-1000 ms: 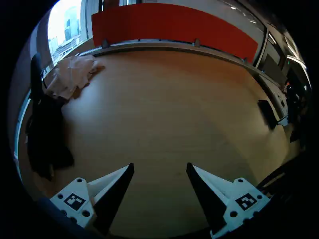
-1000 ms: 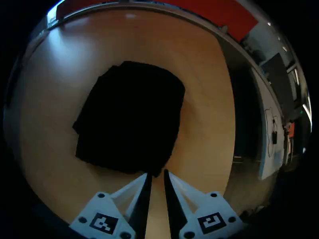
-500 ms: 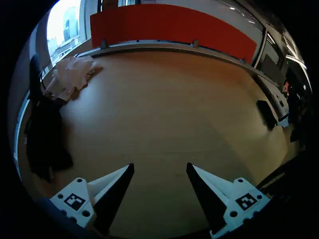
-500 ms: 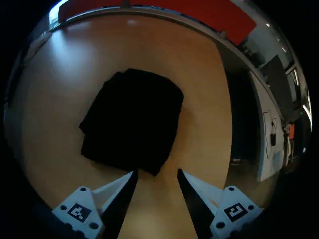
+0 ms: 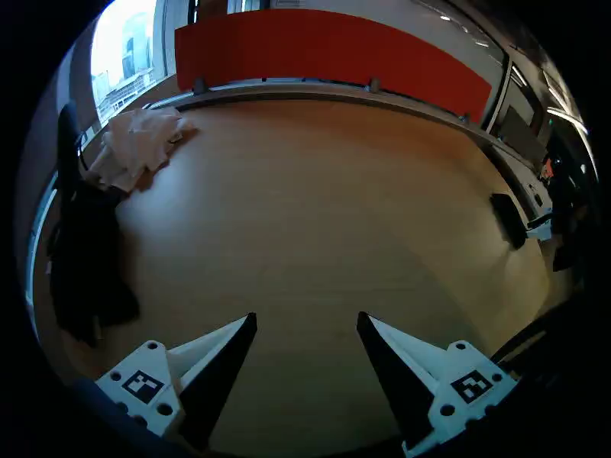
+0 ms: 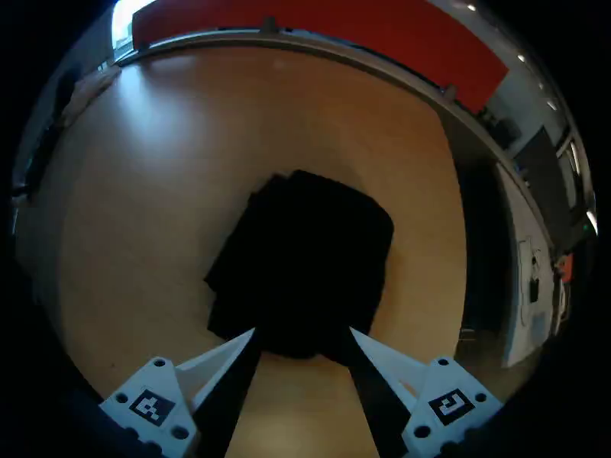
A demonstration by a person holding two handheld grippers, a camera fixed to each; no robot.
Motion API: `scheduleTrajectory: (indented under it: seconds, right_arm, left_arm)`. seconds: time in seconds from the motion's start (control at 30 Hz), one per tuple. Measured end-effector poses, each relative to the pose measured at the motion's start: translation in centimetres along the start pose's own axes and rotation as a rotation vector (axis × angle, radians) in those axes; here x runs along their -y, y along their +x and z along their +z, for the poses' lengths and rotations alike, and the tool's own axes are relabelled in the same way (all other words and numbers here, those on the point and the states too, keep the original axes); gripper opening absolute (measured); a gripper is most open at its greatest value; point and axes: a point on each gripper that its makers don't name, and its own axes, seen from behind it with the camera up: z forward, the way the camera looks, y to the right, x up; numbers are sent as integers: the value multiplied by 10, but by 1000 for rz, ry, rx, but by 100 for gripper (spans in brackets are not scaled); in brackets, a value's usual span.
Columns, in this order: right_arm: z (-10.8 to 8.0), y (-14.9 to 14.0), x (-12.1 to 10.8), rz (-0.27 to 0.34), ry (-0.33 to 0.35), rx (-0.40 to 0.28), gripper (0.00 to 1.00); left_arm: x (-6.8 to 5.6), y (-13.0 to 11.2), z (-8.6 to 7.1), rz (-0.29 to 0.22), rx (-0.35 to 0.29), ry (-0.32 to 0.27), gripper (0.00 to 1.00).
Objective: Fold towel
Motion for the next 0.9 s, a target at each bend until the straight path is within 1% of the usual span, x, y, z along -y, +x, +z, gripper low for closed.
scheduleTrajectory:
  seconds: [0.23, 0.53, 0.73, 0.9]
  right_arm:
    - [7, 21, 31, -37, 45, -30, 75]
    - [16, 36, 57, -56, 82, -42, 75]
    - [21, 37, 66, -76, 86, -35, 75]
    - [25, 34, 66, -82, 76, -28, 67]
  left_arm:
    - [4, -2, -3, -10, -4, 5, 98]
    - [13, -8, -6, -26, -2, 17, 98]
    - [15, -9, -7, -29, 0, 19, 98]
    - [15, -9, -7, -29, 1, 19, 98]
